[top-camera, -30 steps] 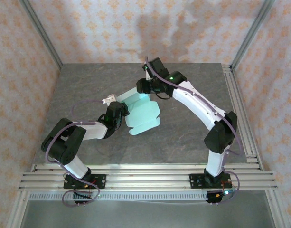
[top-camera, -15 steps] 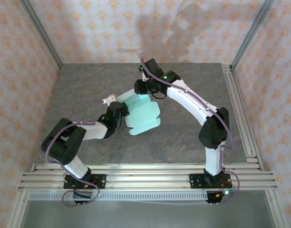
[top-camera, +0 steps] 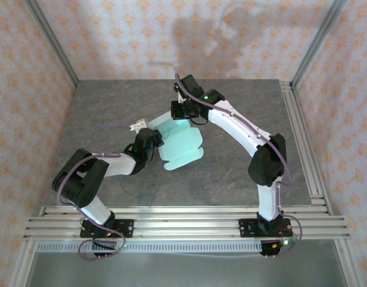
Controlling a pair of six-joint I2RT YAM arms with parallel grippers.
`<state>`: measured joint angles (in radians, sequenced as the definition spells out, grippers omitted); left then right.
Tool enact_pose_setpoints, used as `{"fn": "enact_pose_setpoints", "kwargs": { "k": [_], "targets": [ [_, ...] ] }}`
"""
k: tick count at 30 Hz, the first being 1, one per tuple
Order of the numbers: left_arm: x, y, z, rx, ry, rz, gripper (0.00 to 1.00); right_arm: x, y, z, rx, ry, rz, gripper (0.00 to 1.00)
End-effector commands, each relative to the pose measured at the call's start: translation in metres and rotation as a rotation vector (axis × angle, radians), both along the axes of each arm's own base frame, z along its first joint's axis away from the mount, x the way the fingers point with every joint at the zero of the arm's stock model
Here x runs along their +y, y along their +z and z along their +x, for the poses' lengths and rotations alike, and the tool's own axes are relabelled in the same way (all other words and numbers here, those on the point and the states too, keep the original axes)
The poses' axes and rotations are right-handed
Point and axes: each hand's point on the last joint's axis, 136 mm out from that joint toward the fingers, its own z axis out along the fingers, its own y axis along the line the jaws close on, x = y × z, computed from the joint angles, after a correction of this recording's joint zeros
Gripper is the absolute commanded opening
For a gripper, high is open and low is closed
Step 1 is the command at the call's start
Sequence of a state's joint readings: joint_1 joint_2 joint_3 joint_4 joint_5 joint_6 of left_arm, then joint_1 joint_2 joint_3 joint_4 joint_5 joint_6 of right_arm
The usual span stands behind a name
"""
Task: Fold the paper box
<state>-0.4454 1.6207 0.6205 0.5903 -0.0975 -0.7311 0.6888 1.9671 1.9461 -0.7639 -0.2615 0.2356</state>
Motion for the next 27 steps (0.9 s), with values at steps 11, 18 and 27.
{"fn": "enact_pose_setpoints", "kwargs": {
  "k": [11,18,27],
  "targets": [
    [-0.003,0.009,0.005,-0.024,0.005,0.017,0.0,-0.015,0.033,-0.006,-0.078,-0.013,-0.019,0.34],
    [-0.002,0.01,0.001,0.0,-0.013,0.035,0.0,-0.039,0.071,-0.018,-0.205,-0.001,0.039,0.51],
    [-0.027,0.016,-0.006,0.075,-0.202,0.023,0.0,-0.136,0.065,-0.001,-0.164,-0.12,0.235,0.52]
  ]
}}
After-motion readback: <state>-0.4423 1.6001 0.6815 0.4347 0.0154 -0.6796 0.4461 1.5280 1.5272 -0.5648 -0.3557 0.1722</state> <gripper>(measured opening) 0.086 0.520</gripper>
